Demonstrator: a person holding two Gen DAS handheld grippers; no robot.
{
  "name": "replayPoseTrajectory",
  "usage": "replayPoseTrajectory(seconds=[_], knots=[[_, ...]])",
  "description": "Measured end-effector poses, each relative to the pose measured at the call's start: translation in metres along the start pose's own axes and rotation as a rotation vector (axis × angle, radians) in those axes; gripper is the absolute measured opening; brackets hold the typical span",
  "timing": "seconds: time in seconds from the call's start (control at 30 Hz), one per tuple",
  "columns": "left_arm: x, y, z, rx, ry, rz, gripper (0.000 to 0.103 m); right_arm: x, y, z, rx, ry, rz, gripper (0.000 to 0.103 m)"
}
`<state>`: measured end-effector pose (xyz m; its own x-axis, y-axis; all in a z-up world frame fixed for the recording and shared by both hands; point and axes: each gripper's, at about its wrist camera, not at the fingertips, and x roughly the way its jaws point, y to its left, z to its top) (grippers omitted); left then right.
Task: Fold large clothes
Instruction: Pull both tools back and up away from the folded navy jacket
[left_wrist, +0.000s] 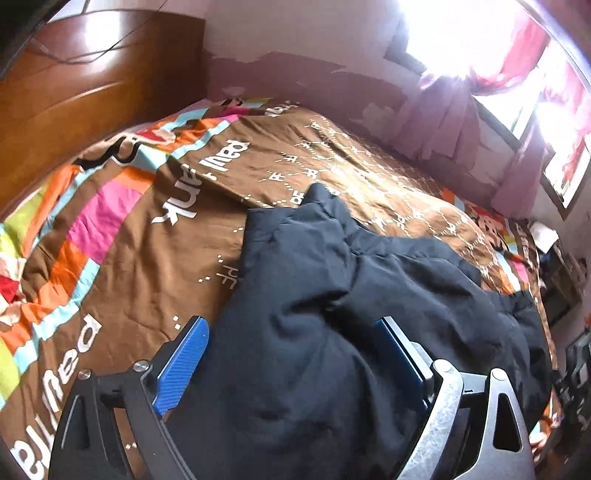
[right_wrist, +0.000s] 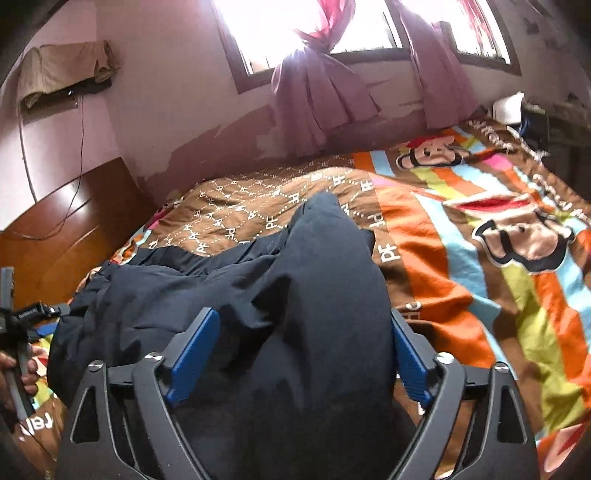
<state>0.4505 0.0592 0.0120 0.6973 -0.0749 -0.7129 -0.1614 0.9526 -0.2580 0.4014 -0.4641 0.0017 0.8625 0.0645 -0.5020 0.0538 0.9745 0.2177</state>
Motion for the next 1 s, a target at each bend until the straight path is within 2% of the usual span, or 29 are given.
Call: replayPoseTrajectory(seconds=[0.07, 0.17, 0.33, 0.57, 0.8, 1.0], knots=[[-0.011, -0.008, -0.003, 0.032, -0.008, -0.002, 0.096, -0.012, 0.004, 0.003, -0.02, -0.027, -0.014, 0.096], [-0.033, -0.018, -0.008, 0.065, -0.062, -0.02, 0.103, -0.034, 0.013, 0.011, -0.055, -0.061, -0.026, 0.101], [-0.07, -0.034, -0.015, 0.098, -0.123, -0.085, 0.103, -0.071, 0.027, 0.023, -0.086, -0.115, 0.004, 0.102], [-0.12, -0.052, -0.029, 0.153, -0.17, -0.167, 0.103, -0.119, 0.053, 0.031, -0.133, -0.174, 0.048, 0.102], [-0.172, -0.059, -0.044, 0.199, -0.254, -0.194, 0.103, -0.166, 0.083, 0.029, -0.193, -0.22, 0.086, 0.102], [-0.209, -0.06, -0.065, 0.216, -0.311, -0.199, 0.103, -0.202, 0.097, 0.016, -0.196, -0.265, 0.106, 0.102]])
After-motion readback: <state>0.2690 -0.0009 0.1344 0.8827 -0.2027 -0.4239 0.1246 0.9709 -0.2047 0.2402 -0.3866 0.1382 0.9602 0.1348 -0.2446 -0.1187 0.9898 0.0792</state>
